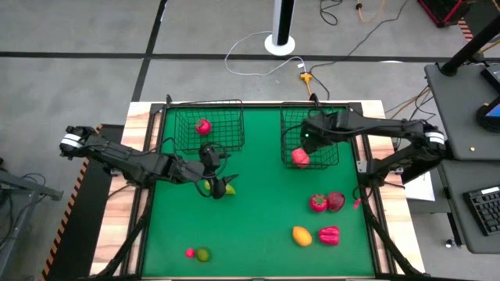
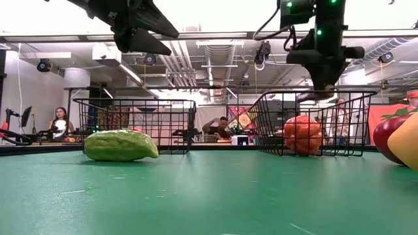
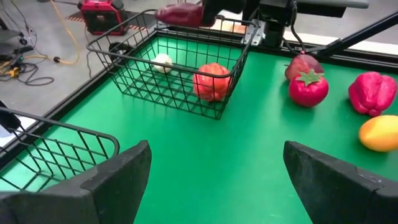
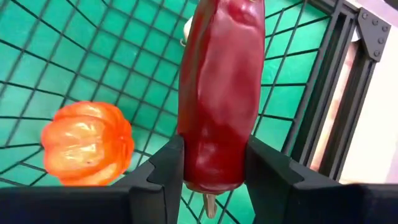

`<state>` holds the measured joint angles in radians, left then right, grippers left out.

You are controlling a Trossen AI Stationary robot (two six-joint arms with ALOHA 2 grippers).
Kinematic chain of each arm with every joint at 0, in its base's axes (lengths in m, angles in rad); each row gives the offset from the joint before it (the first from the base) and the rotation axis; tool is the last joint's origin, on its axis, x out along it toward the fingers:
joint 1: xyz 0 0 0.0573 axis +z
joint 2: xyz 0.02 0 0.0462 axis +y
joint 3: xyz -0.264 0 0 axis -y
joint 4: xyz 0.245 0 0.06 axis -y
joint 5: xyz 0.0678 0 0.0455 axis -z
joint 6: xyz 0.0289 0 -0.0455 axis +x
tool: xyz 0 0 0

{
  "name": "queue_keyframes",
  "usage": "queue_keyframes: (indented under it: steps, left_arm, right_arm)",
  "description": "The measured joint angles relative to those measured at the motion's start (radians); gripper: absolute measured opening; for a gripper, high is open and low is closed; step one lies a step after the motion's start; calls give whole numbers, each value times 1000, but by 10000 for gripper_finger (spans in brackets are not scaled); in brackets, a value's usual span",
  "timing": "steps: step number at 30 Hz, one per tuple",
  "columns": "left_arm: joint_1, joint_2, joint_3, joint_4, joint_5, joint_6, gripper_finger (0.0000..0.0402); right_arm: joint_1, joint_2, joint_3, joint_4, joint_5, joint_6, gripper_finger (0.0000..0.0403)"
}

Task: Sort produce into baskets
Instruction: Put the dark red chili pepper into the right wire basket, then put the red tomato into the left wire basket

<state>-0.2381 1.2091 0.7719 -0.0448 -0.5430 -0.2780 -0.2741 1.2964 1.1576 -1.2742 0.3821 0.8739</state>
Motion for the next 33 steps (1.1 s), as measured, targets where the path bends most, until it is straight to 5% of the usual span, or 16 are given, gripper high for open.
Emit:
queue_keyframes:
  steps: [16, 33]
  left_arm:
    - [7, 17, 0, -1, -1, 38, 346]
    - [5, 47, 0, 0, 3, -8, 346]
  right_arm:
    - [0, 86, -2, 0, 3, -47, 140]
    - [0, 77, -2, 9, 11, -99, 238]
